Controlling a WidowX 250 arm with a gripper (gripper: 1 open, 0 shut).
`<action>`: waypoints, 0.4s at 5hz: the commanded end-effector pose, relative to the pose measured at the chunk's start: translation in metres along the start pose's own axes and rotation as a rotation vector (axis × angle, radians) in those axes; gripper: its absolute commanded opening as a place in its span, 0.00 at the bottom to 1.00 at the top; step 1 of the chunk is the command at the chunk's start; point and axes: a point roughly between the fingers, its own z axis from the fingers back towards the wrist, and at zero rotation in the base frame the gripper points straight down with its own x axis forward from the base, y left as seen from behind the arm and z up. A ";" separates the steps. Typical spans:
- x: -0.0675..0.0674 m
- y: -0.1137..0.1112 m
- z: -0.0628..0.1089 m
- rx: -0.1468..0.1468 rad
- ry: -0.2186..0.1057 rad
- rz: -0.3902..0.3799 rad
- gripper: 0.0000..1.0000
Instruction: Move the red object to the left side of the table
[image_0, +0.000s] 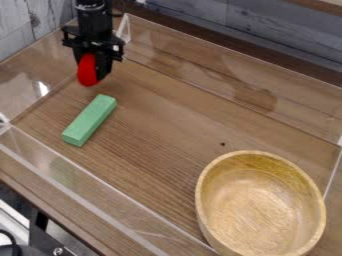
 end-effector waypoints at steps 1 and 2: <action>0.013 -0.001 0.008 0.026 -0.052 0.010 0.00; 0.012 -0.003 0.000 0.024 -0.045 0.018 0.00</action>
